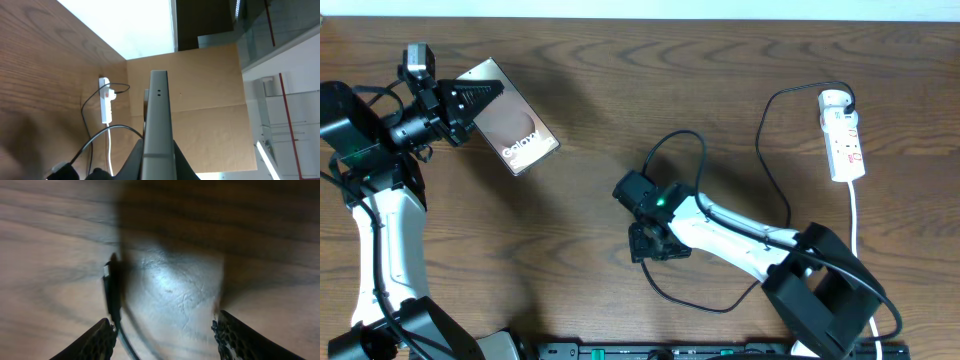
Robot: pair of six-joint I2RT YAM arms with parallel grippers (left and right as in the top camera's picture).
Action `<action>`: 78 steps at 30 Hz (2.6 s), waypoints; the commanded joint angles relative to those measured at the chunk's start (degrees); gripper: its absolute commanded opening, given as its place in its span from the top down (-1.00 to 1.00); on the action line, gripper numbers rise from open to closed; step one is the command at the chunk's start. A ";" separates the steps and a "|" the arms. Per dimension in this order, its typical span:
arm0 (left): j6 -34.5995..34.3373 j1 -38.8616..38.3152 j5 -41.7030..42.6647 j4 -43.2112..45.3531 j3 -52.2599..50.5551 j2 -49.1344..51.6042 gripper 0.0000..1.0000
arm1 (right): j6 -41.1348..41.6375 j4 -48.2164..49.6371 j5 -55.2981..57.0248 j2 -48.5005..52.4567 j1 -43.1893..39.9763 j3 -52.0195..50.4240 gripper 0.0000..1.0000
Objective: Plug charger to phone and switch on socket
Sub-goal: 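Lower the right gripper onto the black cable plug and grasp it, then lift the plug with the right gripper toward the phone's bottom port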
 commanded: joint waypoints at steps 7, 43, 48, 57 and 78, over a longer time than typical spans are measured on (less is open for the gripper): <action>0.37 0.09 1.51 0.50 0.52 -0.83 0.86 | 1.01 0.22 1.62 3.80 2.03 0.20 -0.23; 0.83 0.09 1.49 0.48 0.50 -0.83 0.86 | 3.67 2.93 3.93 5.01 1.99 0.20 0.90; 0.83 0.09 1.49 0.48 0.50 -0.83 0.86 | 3.67 2.84 3.93 5.01 1.97 0.20 0.98; 1.92 0.09 1.49 0.46 0.50 -0.83 0.86 | 0.52 -0.94 2.14 4.96 -2.10 4.11 0.98; 7.50 -1.16 1.49 0.50 0.50 -0.83 0.86 | -82.36 -33.51 -69.66 4.96 -24.87 26.91 0.98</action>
